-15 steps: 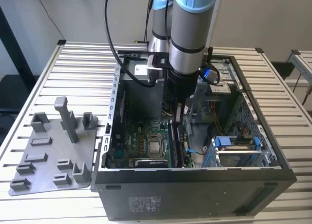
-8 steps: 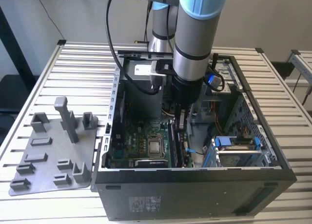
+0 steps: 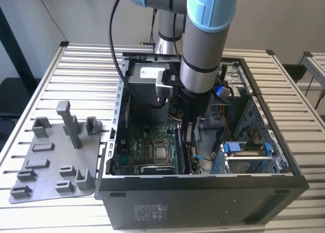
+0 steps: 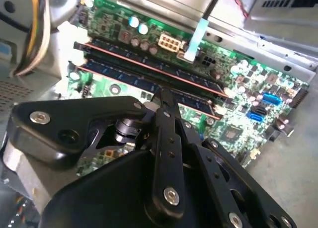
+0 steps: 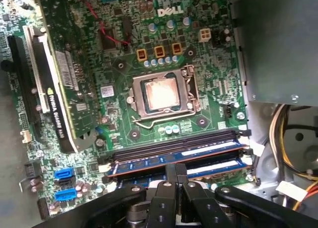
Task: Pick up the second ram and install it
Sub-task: 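Press down the second ram until it locks into place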
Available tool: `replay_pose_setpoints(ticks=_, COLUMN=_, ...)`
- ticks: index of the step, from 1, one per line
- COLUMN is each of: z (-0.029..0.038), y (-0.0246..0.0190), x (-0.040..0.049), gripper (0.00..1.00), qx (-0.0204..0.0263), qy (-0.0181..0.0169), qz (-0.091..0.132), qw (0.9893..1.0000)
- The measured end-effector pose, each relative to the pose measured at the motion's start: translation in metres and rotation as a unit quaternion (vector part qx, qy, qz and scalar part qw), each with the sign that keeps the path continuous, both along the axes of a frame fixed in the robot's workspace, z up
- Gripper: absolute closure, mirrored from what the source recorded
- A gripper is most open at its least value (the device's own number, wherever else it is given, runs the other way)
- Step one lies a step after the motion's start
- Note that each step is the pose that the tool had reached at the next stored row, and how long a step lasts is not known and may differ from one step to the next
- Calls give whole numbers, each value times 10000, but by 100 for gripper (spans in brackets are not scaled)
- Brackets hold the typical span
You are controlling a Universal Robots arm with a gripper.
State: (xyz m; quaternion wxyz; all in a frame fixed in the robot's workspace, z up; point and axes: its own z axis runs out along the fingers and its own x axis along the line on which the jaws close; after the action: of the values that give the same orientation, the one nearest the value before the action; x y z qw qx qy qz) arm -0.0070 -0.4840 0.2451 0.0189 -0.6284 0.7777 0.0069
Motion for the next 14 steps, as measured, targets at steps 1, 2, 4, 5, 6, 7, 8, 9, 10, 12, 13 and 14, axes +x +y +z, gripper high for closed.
replay_pose_setpoints(ticks=1, z=-4, y=-17, x=0, gripper=89, qx=-2, qy=1, qz=0, qw=10000)
replay_pose_setpoints(ticks=2, z=-13, y=-31, x=0, gripper=89, qx=-3, qy=2, qz=0, qw=10000)
replay_pose_setpoints(ticks=4, z=-32, y=-54, x=0, gripper=89, qx=-5, qy=9, qz=0, qw=10000)
replay_pose_setpoints(ticks=5, z=-35, y=-55, x=-1, gripper=89, qx=-8, qy=13, qz=0, qw=10000)
replay_pose_setpoints(ticks=6, z=-34, y=-55, x=-1, gripper=89, qx=-9, qy=13, qz=-1, qw=10000)
replay_pose_setpoints(ticks=7, z=-34, y=-55, x=-1, gripper=89, qx=-9, qy=13, qz=-1, qw=10000)
replay_pose_setpoints(ticks=8, z=-34, y=-56, x=0, gripper=89, qx=-10, qy=14, qz=0, qw=10000)
replay_pose_setpoints(ticks=9, z=-37, y=-57, x=0, gripper=89, qx=-10, qy=15, qz=0, qw=10000)
replay_pose_setpoints(ticks=10, z=-51, y=-56, x=0, gripper=89, qx=-8, qy=14, qz=0, qw=10000)
replay_pose_setpoints(ticks=12, z=-87, y=-56, x=-2, gripper=89, qx=-9, qy=14, qz=0, qw=10000)
replay_pose_setpoints(ticks=13, z=-105, y=-56, x=-2, gripper=89, qx=-9, qy=14, qz=1, qw=10000)
replay_pose_setpoints(ticks=14, z=-123, y=-56, x=-2, gripper=89, qx=-9, qy=14, qz=1, qw=10000)
